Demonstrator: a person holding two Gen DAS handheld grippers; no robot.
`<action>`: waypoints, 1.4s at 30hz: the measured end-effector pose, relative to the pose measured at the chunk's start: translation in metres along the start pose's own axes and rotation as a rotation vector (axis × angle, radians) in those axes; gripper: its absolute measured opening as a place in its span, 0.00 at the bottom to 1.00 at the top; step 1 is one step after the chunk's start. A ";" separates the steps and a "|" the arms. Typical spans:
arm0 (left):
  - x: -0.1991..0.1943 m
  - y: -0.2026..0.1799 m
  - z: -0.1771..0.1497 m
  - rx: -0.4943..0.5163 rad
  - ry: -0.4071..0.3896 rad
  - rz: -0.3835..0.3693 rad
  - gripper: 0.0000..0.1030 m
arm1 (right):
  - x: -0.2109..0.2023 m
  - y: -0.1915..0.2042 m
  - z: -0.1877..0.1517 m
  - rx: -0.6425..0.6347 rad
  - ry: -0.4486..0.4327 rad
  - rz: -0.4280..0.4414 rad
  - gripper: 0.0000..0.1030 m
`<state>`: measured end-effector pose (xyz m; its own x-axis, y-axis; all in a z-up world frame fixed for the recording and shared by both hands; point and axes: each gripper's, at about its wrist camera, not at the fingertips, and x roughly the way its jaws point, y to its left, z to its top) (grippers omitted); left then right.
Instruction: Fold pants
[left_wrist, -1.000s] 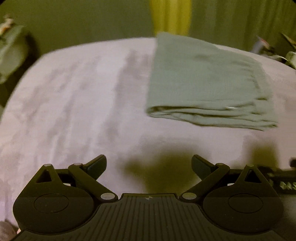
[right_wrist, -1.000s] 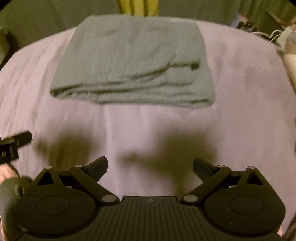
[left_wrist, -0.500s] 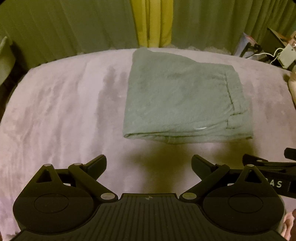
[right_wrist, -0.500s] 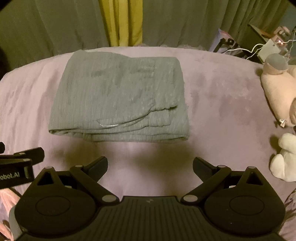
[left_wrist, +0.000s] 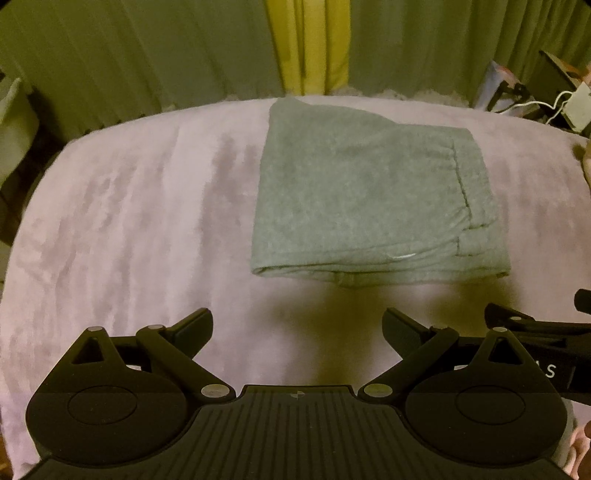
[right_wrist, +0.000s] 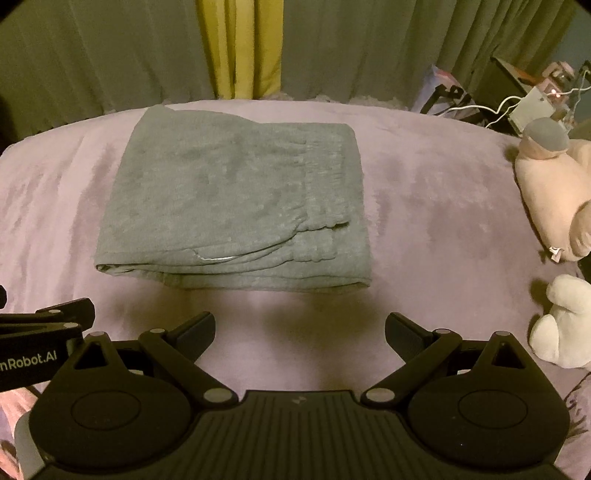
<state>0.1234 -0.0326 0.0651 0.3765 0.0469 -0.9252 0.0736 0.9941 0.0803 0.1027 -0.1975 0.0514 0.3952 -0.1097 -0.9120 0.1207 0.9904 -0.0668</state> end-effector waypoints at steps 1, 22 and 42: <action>-0.001 0.001 0.000 -0.002 -0.001 0.002 0.98 | 0.000 0.000 0.000 0.001 0.000 0.001 0.96; -0.002 0.008 -0.003 -0.013 0.003 0.025 0.98 | -0.004 -0.004 -0.002 0.020 -0.001 0.004 0.96; -0.006 0.007 -0.003 -0.003 0.000 0.022 0.98 | -0.005 -0.007 -0.001 0.025 -0.001 0.017 0.96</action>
<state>0.1189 -0.0253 0.0696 0.3778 0.0691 -0.9233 0.0620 0.9931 0.0997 0.0985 -0.2037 0.0559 0.3982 -0.0928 -0.9126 0.1367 0.9898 -0.0410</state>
